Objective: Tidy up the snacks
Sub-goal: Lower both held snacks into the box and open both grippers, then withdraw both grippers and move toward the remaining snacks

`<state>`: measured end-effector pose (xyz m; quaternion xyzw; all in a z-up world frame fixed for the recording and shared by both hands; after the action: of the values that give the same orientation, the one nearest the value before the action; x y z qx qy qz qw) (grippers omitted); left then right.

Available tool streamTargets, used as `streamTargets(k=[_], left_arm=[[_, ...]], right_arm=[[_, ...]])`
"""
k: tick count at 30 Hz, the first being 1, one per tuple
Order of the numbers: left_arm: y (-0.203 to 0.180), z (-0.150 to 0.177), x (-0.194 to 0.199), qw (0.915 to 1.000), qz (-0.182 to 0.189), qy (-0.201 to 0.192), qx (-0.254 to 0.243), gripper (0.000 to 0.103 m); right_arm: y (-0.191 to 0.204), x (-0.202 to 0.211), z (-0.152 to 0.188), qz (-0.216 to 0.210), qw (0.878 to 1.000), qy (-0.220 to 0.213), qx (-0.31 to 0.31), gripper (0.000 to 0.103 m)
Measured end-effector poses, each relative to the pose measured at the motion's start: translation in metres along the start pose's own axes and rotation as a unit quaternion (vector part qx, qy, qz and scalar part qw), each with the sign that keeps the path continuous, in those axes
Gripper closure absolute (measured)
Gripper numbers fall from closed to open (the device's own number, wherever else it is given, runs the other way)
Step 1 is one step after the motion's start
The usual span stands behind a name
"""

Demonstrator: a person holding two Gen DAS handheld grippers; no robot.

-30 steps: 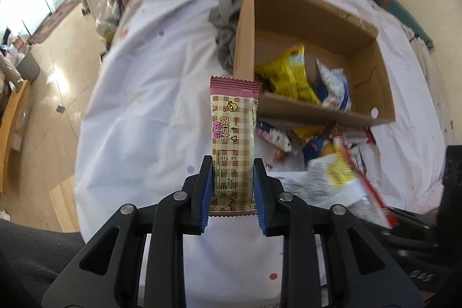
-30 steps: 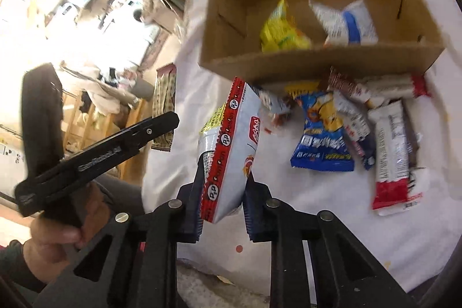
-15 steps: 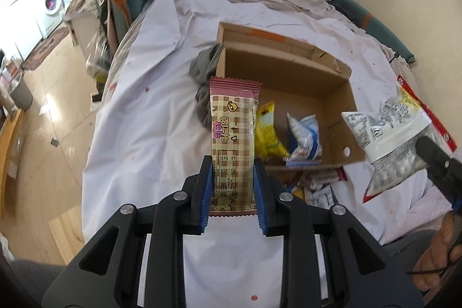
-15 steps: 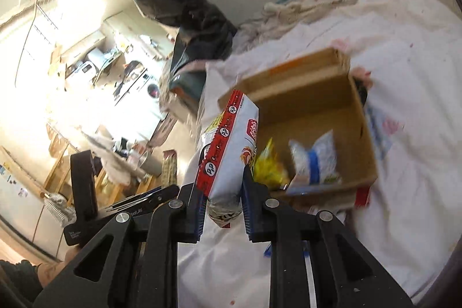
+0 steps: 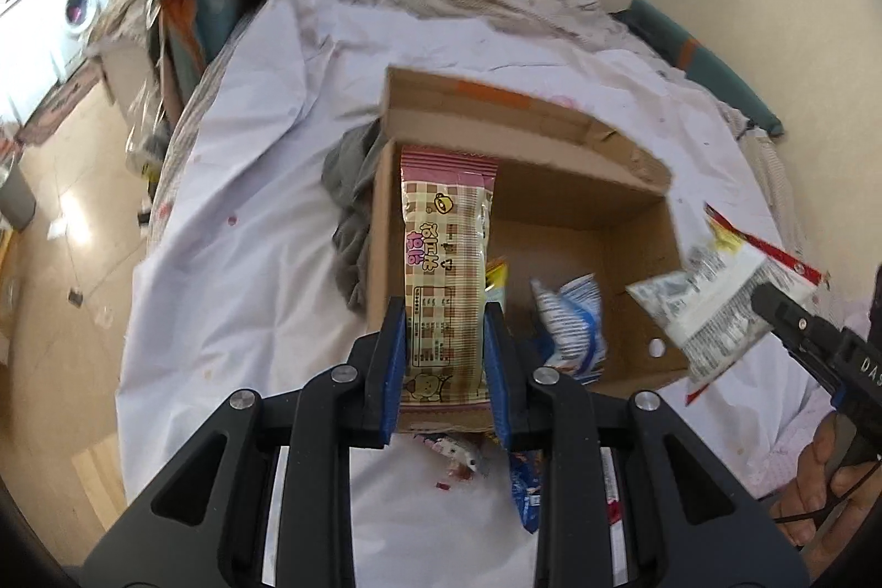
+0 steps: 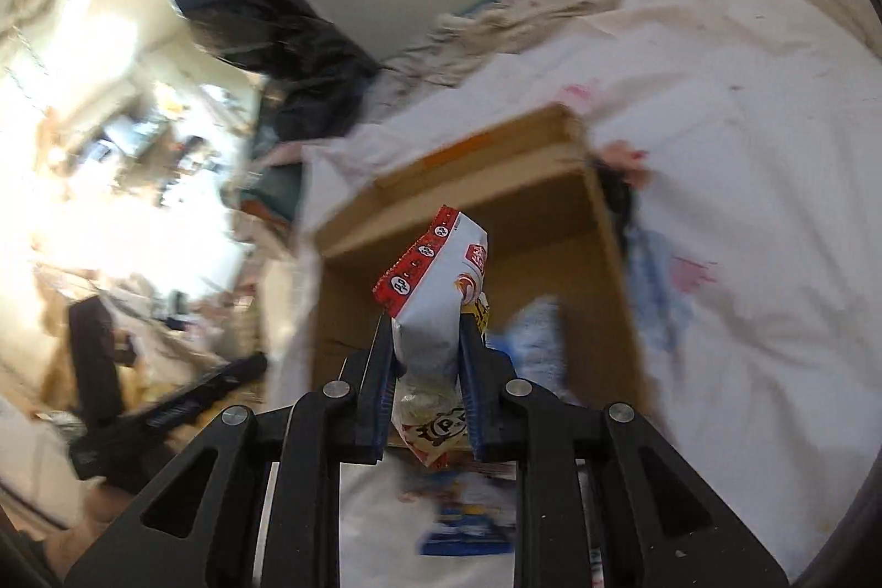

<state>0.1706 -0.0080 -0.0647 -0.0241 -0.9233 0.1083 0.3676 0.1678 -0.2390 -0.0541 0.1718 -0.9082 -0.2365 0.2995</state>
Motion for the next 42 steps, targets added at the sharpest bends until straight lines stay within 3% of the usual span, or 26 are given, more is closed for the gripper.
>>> streamTargets(k=[4, 8, 12, 22, 27, 28, 30, 31, 32, 35, 42], left_arm=[[0.002, 0.012, -0.016, 0.9996, 0.003, 0.028, 0.005, 0.081], [-0.005, 0.015, -0.023, 0.9996, 0.002, 0.028, -0.01, 0.081], [-0.015, 0.015, -0.026, 0.9993, 0.011, 0.027, -0.024, 0.08], [-0.015, 0.018, -0.035, 0.9991, 0.005, 0.038, -0.02, 0.08], [-0.021, 0.02, -0.034, 0.9989, 0.014, 0.035, -0.027, 0.079], [-0.023, 0.021, -0.034, 0.9987, 0.015, 0.036, -0.033, 0.074], [-0.028, 0.023, -0.032, 0.9982, 0.019, 0.036, -0.045, 0.055], [-0.029, 0.023, -0.031, 0.9981, 0.019, 0.033, -0.048, 0.042], [-0.03, 0.022, -0.028, 0.9983, 0.016, 0.026, -0.049, 0.034], [-0.033, 0.019, -0.024, 0.9981, 0.017, 0.013, -0.058, 0.029], [-0.029, 0.019, -0.024, 0.9982, 0.011, 0.016, -0.057, 0.029]], right_arm=[[-0.023, -0.01, 0.001, 0.047, 0.999, 0.008, 0.012, 0.081], [-0.025, -0.024, 0.003, 0.083, 0.994, 0.012, 0.065, 0.081], [-0.022, -0.034, 0.008, 0.129, 0.982, 0.011, 0.137, 0.081], [-0.034, -0.04, 0.016, 0.161, 0.975, 0.026, 0.149, 0.081], [-0.024, -0.045, 0.022, 0.134, 0.981, 0.04, 0.136, 0.075], [-0.022, -0.046, 0.023, 0.124, 0.983, 0.045, 0.126, 0.07], [-0.018, -0.046, 0.023, 0.105, 0.988, 0.043, 0.108, 0.031], [-0.016, -0.044, 0.021, 0.096, 0.99, 0.038, 0.1, 0.027], [-0.015, -0.042, 0.019, 0.093, 0.991, 0.03, 0.096, 0.026], [-0.015, -0.041, 0.017, 0.097, 0.99, 0.027, 0.1, 0.026], [-0.016, -0.042, 0.018, 0.096, 0.991, 0.029, 0.091, 0.026]])
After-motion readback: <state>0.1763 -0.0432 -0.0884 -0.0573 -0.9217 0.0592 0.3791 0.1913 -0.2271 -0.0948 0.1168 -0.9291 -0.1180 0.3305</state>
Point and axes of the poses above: each gripper's, at about its wrist camera, not at the fingertips, and x roughly against the way its jaws point, y to its left, z to its underside, the point moved 10 cm from there along -x, roughly the way its jaws point, and after that the axes turned 12 degrees about -y, right-handed, at the moved point
